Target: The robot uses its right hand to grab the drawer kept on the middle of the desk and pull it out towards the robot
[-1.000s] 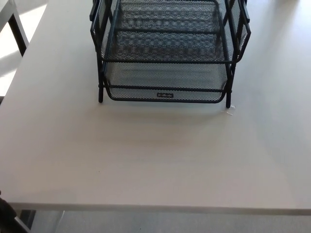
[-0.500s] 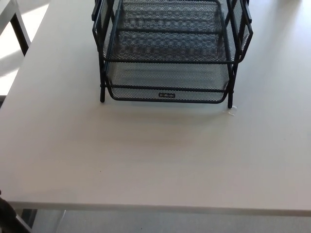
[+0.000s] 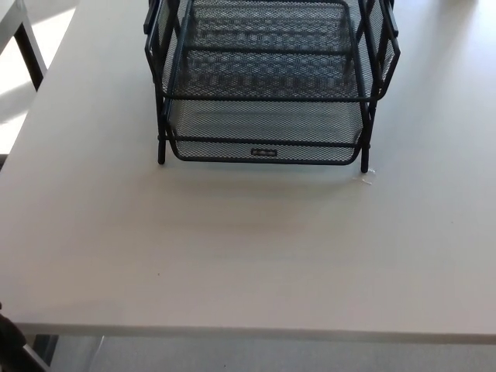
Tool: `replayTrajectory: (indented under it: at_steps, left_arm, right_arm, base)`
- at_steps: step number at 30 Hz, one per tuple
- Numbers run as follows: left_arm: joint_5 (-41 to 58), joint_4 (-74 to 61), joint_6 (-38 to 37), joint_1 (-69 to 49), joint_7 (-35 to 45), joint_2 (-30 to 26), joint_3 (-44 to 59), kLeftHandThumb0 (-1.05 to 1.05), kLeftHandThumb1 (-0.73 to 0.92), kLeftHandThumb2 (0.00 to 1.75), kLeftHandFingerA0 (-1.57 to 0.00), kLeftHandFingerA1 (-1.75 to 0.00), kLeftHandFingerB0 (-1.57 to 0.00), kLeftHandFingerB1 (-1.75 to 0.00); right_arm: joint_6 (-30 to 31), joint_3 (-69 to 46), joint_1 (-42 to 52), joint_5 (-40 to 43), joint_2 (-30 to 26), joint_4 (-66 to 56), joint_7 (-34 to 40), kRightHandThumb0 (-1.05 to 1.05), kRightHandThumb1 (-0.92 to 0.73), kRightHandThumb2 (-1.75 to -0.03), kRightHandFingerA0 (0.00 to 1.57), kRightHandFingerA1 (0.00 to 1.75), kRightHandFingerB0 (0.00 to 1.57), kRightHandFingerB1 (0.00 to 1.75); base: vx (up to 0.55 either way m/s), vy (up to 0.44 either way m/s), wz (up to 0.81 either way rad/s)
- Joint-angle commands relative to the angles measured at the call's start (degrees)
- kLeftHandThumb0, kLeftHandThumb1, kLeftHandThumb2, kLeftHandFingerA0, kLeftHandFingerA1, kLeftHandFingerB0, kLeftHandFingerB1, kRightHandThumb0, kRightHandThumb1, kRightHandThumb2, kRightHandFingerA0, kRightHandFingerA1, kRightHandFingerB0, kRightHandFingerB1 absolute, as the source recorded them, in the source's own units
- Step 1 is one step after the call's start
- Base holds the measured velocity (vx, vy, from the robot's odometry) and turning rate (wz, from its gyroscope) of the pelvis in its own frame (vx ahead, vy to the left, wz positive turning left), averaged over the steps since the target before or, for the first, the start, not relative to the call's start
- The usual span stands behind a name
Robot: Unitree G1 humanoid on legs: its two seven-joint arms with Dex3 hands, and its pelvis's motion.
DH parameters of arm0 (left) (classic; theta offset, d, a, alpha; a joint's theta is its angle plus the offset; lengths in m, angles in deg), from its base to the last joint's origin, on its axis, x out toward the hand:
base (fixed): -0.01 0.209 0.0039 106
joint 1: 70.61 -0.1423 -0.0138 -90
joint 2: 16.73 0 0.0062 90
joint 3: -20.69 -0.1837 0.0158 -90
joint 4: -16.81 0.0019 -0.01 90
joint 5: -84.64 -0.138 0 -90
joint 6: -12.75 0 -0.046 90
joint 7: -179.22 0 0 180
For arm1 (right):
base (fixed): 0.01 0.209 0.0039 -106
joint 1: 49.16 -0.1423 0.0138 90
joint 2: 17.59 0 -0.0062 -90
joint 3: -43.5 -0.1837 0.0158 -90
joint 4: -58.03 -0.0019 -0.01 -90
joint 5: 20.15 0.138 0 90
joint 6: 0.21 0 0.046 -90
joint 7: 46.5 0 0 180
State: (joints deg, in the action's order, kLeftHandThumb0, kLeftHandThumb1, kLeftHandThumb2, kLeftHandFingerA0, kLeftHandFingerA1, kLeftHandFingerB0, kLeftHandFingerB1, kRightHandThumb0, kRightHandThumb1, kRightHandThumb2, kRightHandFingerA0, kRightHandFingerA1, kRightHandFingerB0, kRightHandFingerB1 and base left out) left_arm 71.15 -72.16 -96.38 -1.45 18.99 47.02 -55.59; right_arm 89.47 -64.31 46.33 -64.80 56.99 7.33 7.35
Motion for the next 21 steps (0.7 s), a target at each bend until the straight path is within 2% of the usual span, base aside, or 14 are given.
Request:
replayTrajectory:
  at_steps: [1, 5, 6, 8, 9, 10, 13, 14, 16, 21]
  left_arm:
    - [-0.27, 0.78, -0.63, 0.34, -0.61, 0.02, 0.24, -0.33, 0.57, 0.57, -0.78, -0.85, -0.78, -0.56]
    - [-1.09, 0.38, -0.47, -0.61, -0.92, 0.06, 0.24, -0.32, 0.58, 0.57, -0.77, -0.81, -0.78, -0.54]
    - [-0.94, 0.21, -0.17, -0.70, -0.82, 0.12, 0.30, -0.33, 0.58, 0.58, -0.76, -0.80, -0.78, -0.53]
    - [-0.55, 0.75, -0.83, -0.49, -0.75, 0.11, 0.25, -0.33, 0.58, 0.57, -0.77, -0.80, -0.78, -0.54]
    - [-0.48, 0.95, -0.94, -0.41, -0.74, 0.11, 0.21, -0.34, 0.58, 0.58, -0.76, -0.81, -0.78, -0.54]
    - [-0.38, 1.07, -1.21, -0.38, -0.85, 0.17, 0.26, -0.34, 0.58, 0.57, -0.77, -0.82, -0.79, -0.55]
    - [-0.32, 1.05, -1.01, -0.35, -0.71, 0.11, 0.26, -0.35, 0.58, 0.58, -0.76, -0.81, -0.79, -0.55]
    - [-0.04, 1.01, -0.68, -0.28, -0.47, 0.14, 0.26, -0.35, 0.58, 0.58, -0.77, -0.81, -0.79, -0.55]
    - [-0.01, 1.08, -0.78, -0.24, -0.57, 0.22, 0.27, -0.33, 0.57, 0.57, -0.76, -0.81, -0.79, -0.56]
    - [-0.31, 0.84, -0.65, -0.30, -0.71, 0.22, 0.23, -0.34, 0.58, 0.57, -0.77, -0.83, -0.79, -0.55]
  right_arm:
    - [0.33, 1.46, -0.19, 5.62, 0.84, 2.83, -2.39, -0.56, -0.48, -0.75, 0.28, 0.52, 0.40, 0.45]
    - [0.53, 4.17, -2.34, 6.98, 1.07, 8.41, -3.31, -0.57, -0.50, -0.77, 0.28, 0.51, 0.41, 0.45]
    - [0.27, 4.80, -3.00, 6.94, 1.09, 10.06, -1.84, -0.52, -0.57, -0.58, 0.35, 0.46, 0.50, 0.36]
    - [0.13, 5.93, -3.38, 7.75, 1.11, 11.19, -2.02, -0.53, -0.58, -0.58, 0.33, 0.46, 0.49, 0.36]
    - [-0.27, 6.51, -3.75, 8.24, 0.98, 12.25, -2.90, -0.58, -0.50, -0.78, 0.27, 0.52, 0.41, 0.45]
    - [0.08, 7.15, -4.35, 8.39, 1.26, 13.46, -3.09, -0.59, -0.51, -0.79, 0.27, 0.53, 0.41, 0.45]
    - [-0.74, 8.54, -5.33, 9.31, 1.48, 15.58, -2.60, -0.59, -0.50, -0.78, 0.30, 0.55, 0.44, 0.45]
    - [-0.39, 9.48, -5.92, 9.25, 1.76, 16.73, -1.96, -0.58, -0.57, -0.59, 0.33, 0.51, 0.51, 0.37]
    - [0.45, 10.85, -6.42, 9.35, 1.68, 17.61, -3.19, -0.55, -0.63, -0.59, 0.30, 0.51, 0.48, 0.35]
    - [-0.31, 12.06, -6.07, 11.88, 2.13, 16.86, -6.77, -0.54, -0.64, -0.60, 0.32, 0.49, 0.45, 0.34]
  base:
    - [0.00, 0.000, 0.00]
    - [0.00, 0.000, 0.00]
    - [0.00, 0.000, 0.00]
    - [0.00, 0.000, 0.00]
    - [0.00, 0.000, 0.00]
    - [0.00, 0.000, 0.00]
    - [0.00, 0.000, 0.00]
    - [0.00, 0.000, 0.00]
    - [0.00, 0.000, 0.00]
    - [0.00, 0.000, 0.00]
